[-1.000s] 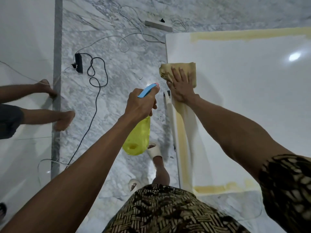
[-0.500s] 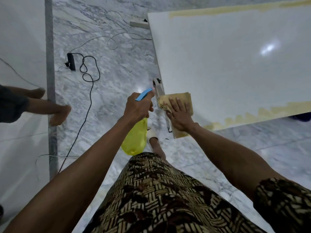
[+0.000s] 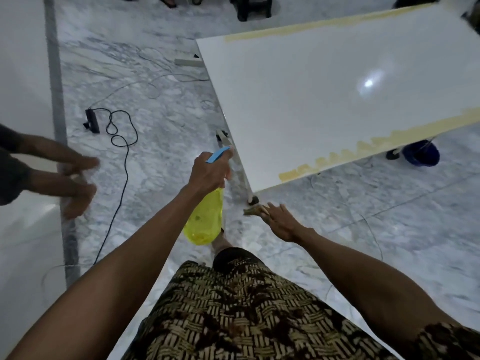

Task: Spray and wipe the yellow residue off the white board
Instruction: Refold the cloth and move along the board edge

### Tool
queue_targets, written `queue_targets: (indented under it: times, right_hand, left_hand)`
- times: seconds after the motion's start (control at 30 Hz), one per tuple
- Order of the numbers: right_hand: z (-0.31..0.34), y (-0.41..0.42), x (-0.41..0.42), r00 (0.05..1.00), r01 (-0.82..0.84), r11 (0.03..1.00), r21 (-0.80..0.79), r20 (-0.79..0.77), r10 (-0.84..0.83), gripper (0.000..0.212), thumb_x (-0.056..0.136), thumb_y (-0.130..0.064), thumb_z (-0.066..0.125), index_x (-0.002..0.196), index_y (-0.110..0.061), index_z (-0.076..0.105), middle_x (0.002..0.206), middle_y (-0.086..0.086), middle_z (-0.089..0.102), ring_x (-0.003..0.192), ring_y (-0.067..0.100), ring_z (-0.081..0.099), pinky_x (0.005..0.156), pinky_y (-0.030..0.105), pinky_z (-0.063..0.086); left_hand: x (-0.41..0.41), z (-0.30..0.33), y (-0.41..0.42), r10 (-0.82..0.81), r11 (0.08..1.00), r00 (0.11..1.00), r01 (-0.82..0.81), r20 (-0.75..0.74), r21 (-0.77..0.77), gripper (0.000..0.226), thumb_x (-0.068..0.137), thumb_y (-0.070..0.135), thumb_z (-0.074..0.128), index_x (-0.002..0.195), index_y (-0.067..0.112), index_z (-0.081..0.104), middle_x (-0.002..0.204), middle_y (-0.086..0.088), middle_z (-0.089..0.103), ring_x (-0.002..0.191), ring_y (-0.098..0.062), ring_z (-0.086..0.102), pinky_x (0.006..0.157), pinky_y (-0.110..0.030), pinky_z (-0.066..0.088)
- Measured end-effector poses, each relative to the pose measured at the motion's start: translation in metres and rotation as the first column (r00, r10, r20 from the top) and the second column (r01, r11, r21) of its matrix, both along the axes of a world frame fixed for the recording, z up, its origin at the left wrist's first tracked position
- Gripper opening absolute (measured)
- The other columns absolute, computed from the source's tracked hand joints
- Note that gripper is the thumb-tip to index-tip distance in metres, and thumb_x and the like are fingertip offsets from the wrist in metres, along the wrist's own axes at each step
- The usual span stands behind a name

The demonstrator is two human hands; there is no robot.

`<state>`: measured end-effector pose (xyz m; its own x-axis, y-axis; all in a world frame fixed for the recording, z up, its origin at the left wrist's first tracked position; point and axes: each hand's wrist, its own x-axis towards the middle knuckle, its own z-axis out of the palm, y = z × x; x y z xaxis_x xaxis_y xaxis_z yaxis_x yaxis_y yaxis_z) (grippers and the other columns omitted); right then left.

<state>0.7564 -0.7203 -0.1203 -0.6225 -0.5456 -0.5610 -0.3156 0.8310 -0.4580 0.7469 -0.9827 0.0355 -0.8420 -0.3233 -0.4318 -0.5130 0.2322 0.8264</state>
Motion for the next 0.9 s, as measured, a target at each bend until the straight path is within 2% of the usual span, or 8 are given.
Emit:
queue_targets:
  times: [0.07,0.13,0.2,0.27,0.4,0.57,0.7,0.9]
  right_hand:
    - [0.02,0.002,0.001,0.955,0.264,0.963,-0.054,0.154,-0.254,0.05,0.108,-0.045,0.025,0.133,-0.015,0.057,0.138,0.015,0.057,0.12,0.029,0.055,0.106,0.044,0.039]
    - [0.05,-0.008,-0.011,0.777,0.589,0.799,-0.125,0.358,-0.517,0.049,0.108,-0.044,0.033,0.1,-0.012,0.069,0.104,0.012,0.071,0.09,0.023,0.064,0.089,0.04,0.048]
    - [0.073,-0.025,-0.031,0.521,0.822,0.549,-0.152,0.589,-0.617,0.049,0.106,-0.044,0.038,0.105,-0.009,0.071,0.106,0.014,0.073,0.093,0.025,0.068,0.09,0.04,0.052]
    - [0.091,-0.046,-0.057,0.372,0.918,0.345,-0.197,0.728,-0.576,0.052,0.105,-0.044,0.039,0.118,-0.003,0.068,0.117,0.019,0.07,0.104,0.032,0.067,0.098,0.045,0.052]
    - [0.131,-0.093,-0.112,0.313,0.95,0.11,-0.294,0.861,-0.402,0.056,0.106,-0.045,0.033,0.131,-0.002,0.059,0.131,0.022,0.063,0.123,0.038,0.059,0.108,0.053,0.045]
    - [0.158,-0.149,-0.173,0.309,0.95,0.069,-0.303,0.945,-0.108,0.065,0.104,-0.05,0.026,0.142,-0.002,0.05,0.143,0.022,0.053,0.13,0.034,0.053,0.117,0.05,0.034]
    - [0.164,-0.194,-0.226,0.317,0.945,0.135,-0.299,0.938,-0.138,0.067,0.104,-0.053,0.029,0.141,-0.002,0.051,0.141,0.023,0.055,0.132,0.035,0.052,0.115,0.051,0.037]
    - [0.158,-0.251,-0.313,0.278,0.952,0.179,-0.25,0.949,-0.149,0.067,0.104,-0.052,0.029,0.141,-0.001,0.051,0.141,0.023,0.055,0.133,0.037,0.051,0.116,0.051,0.036]
  left_hand:
    - [-0.004,0.008,-0.001,-0.012,1.0,1.0,0.012,-0.014,-0.005,0.064,0.103,0.049,0.062,0.077,-0.008,0.074,0.076,-0.021,0.077,0.047,-0.02,0.063,0.056,-0.025,0.053]
    - [-0.011,0.019,-0.003,-0.014,1.0,0.999,0.014,-0.036,-0.007,0.064,0.103,0.05,0.062,0.078,-0.008,0.074,0.073,-0.017,0.077,0.047,-0.019,0.063,0.059,-0.028,0.055]
    - [-0.019,0.028,-0.004,-0.031,0.999,0.998,0.03,-0.053,-0.014,0.064,0.103,0.052,0.061,0.075,-0.004,0.073,0.072,-0.015,0.077,0.048,-0.019,0.063,0.057,-0.028,0.056]
    - [-0.024,0.035,-0.006,-0.049,0.999,0.997,0.049,-0.06,-0.015,0.062,0.103,0.053,0.06,0.075,0.0,0.072,0.074,-0.016,0.077,0.048,-0.017,0.064,0.052,-0.025,0.055]
    - [-0.041,0.043,-0.015,-0.035,0.999,0.997,0.034,-0.069,-0.014,0.061,0.103,0.053,0.059,0.077,-0.001,0.073,0.078,-0.017,0.078,0.053,-0.021,0.066,0.052,-0.024,0.055]
    - [-0.073,0.043,-0.04,0.041,0.999,0.996,-0.04,-0.083,0.018,0.064,0.099,0.055,0.063,0.084,-0.006,0.075,0.079,-0.021,0.078,0.053,-0.024,0.067,0.055,-0.029,0.058]
    - [-0.114,0.04,-0.071,0.102,0.995,0.991,-0.102,-0.083,0.004,0.062,0.101,0.053,0.063,0.083,-0.005,0.075,0.071,-0.017,0.076,0.048,-0.02,0.064,0.049,-0.023,0.055]
    - [-0.2,0.027,-0.128,0.211,0.977,0.977,-0.212,0.023,0.008,0.064,0.095,0.055,0.07,0.097,-0.009,0.073,0.067,-0.013,0.072,0.041,-0.01,0.061,0.042,-0.021,0.049]
